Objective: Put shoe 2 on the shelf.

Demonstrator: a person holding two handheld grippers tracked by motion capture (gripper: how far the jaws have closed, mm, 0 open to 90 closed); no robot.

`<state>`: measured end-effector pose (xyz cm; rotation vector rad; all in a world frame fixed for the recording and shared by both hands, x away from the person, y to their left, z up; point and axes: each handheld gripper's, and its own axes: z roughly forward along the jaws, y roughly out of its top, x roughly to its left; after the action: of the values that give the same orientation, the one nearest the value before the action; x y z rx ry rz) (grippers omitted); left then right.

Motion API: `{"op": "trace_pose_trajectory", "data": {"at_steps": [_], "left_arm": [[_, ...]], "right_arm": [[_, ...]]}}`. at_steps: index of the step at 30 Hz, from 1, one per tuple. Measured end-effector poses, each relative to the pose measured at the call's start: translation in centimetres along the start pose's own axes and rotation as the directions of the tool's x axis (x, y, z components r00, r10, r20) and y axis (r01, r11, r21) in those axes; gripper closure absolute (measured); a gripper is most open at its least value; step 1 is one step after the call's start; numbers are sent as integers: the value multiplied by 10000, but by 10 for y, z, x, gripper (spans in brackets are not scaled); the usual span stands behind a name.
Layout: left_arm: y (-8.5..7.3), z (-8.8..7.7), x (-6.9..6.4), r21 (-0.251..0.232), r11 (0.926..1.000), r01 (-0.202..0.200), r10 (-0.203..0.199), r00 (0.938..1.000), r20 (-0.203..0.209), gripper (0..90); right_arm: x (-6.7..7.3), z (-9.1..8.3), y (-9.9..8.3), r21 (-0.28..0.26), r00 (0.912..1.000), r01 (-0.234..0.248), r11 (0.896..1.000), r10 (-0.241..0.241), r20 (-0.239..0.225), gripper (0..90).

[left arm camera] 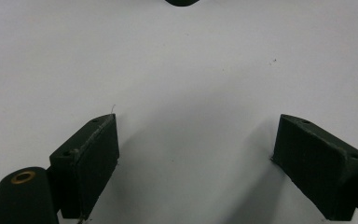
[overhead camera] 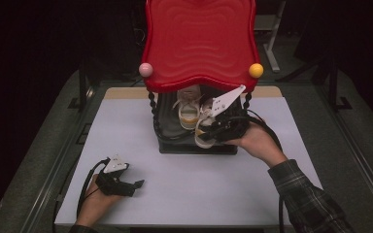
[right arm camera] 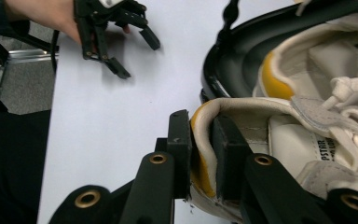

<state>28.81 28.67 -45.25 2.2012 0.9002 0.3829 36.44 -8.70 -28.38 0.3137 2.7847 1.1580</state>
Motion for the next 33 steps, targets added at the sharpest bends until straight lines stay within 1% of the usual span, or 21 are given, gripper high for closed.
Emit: {"op": "trace_pose_trajectory", "data": {"at_steps": [2, 3, 4, 5, 7, 12, 17, 20, 22, 24, 25, 26, 29, 30, 31, 32, 33], "left_arm": [[0, 0, 0, 1, 10000, -17, 17, 10000, -11, 131], [0, 0, 0, 1, 10000, -17, 17, 10000, -11, 131], [0, 0, 0, 1, 10000, -19, 19, 10000, -8, 131], [0, 0, 0, 1, 10000, -18, 18, 10000, -8, 131], [0, 0, 0, 1, 10000, -19, 19, 10000, -10, 131], [0, 0, 0, 1, 10000, -19, 19, 10000, -13, 131], [0, 0, 0, 0, 10000, -19, 19, 10000, -14, 131], [0, 0, 0, -2, 10000, -17, 17, 10000, -13, 131], [0, 0, 0, -1, 10000, -20, 20, 10000, -14, 131], [0, 0, 0, -3, 10000, -21, 21, 10000, -15, 131], [0, 0, 0, -1, 10000, -20, 20, 10000, -14, 131], [0, 0, 0, -4, 10000, -21, 21, 10000, -16, 131], [0, 0, 0, 2, 10000, -17, 17, 10000, -18, 132], [0, 0, 0, 2, 10000, -17, 17, 10000, -18, 132], [0, 0, 0, 16, 10000, -29, 29, 10000, -22, 132], [1, 0, 0, 29, 10000, 63, -62, 10000, -62, 138], [1, -1, 0, 34, 9999, 165, -164, 9998, -147, 146]], "right_arm": [[-4, 1, -1, 152, 10000, -93, 9998, 93, 33, 783], [-4, 1, -1, 152, 10000, -93, 9998, 93, 33, 783], [-9, 2, -2, 180, 9999, -156, 9997, 155, 20, 783], [-10, 3, -3, 157, 9999, -117, 9998, 117, 5, 783], [-11, 3, -3, 197, 9999, -142, 9997, 142, 8, 784], [-15, 7, -5, 271, 9999, -16, 9996, 12, 157, 784], [-18, 11, -7, 421, 9992, -160, 9990, 144, 375, 784], [-19, 12, -8, 338, 9991, -91, 9994, 77, 414, 780], [-18, 13, -9, 290, 9988, -139, 9995, 125, 468, 764], [-16, 11, -10, 162, 9981, -196, 9997, 186, 588, 718], [-15, 8, -11, -26, 9972, -277, 9996, 278, 697, 695], [-14, 3, -12, -323, 9967, -306, 9990, 329, 745, 679], [-9, -11, -14, -921, 9949, -584, 9940, 655, 768, 678], [-7, -16, -15, -1043, 9939, -689, 9922, 773, 789, 678], [-7, -16, -15, -1043, 9939, -689, 9922, 773, 789, 678], [-2, -23, -18, -1138, 9912, -845, 9899, 951, 917, 680], [1, -27, -21, -1295, 9877, -1012, 9864, 1153, 1061, 688]]}}
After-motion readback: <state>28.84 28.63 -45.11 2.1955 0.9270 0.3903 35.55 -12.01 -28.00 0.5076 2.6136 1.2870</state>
